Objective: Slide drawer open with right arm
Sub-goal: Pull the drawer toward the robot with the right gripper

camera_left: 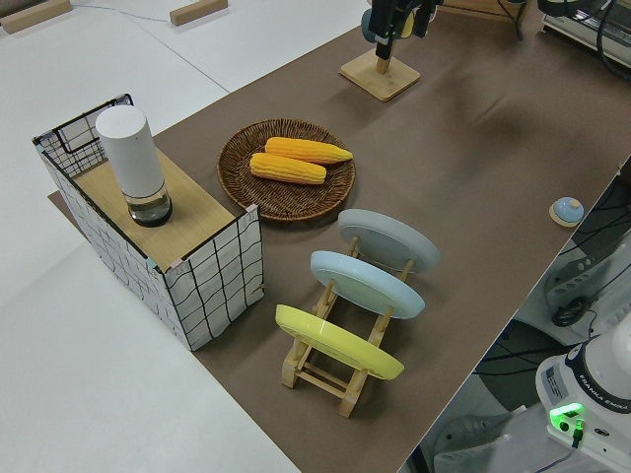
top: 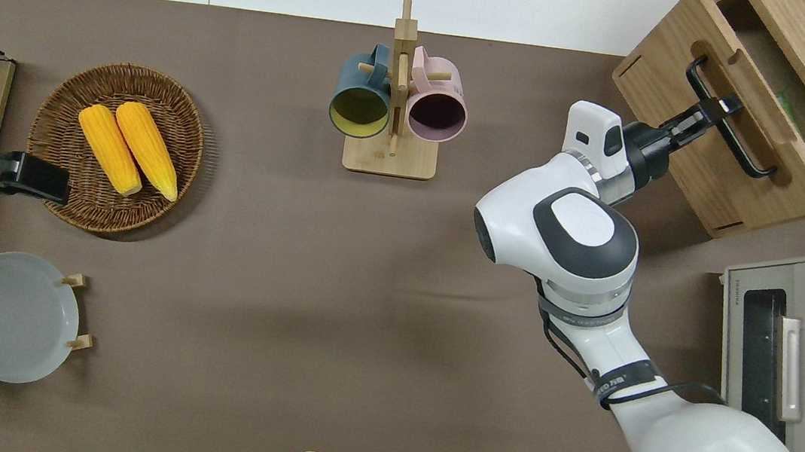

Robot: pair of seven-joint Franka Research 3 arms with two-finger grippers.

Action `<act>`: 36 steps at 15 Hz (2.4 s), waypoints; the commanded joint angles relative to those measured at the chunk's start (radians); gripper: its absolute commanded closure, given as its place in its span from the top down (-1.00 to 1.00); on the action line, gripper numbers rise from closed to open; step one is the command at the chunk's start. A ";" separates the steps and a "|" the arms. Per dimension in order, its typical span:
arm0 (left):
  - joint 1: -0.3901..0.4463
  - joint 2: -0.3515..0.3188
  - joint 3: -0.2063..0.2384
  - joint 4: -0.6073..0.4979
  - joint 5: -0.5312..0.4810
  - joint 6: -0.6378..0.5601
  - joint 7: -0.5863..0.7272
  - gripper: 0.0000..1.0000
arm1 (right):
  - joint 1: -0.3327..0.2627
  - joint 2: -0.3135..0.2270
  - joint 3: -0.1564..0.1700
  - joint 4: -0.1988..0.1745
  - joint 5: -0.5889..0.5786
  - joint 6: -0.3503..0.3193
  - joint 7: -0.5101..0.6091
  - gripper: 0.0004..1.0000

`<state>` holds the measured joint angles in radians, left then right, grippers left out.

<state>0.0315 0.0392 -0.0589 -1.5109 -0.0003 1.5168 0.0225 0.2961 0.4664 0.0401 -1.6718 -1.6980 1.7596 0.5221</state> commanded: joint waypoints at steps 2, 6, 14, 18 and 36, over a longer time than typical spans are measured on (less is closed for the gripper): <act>0.005 0.011 -0.007 0.026 0.017 -0.020 0.010 0.99 | 0.044 -0.009 0.049 0.009 0.021 -0.104 -0.079 -1.00; 0.005 0.011 -0.007 0.024 0.017 -0.020 0.010 0.99 | 0.119 -0.006 0.053 0.021 0.089 -0.192 -0.079 -1.00; 0.005 0.011 -0.007 0.024 0.017 -0.020 0.010 0.99 | 0.241 -0.008 0.052 0.040 0.164 -0.299 -0.090 -1.00; 0.005 0.011 -0.007 0.024 0.017 -0.020 0.010 0.99 | 0.284 -0.008 0.052 0.043 0.192 -0.336 -0.096 -1.00; 0.005 0.011 -0.007 0.026 0.017 -0.020 0.010 0.99 | 0.327 -0.005 0.052 0.056 0.228 -0.351 -0.096 0.97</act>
<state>0.0315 0.0392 -0.0589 -1.5109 -0.0003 1.5168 0.0225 0.6112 0.4660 0.0950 -1.6429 -1.4708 1.4255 0.4682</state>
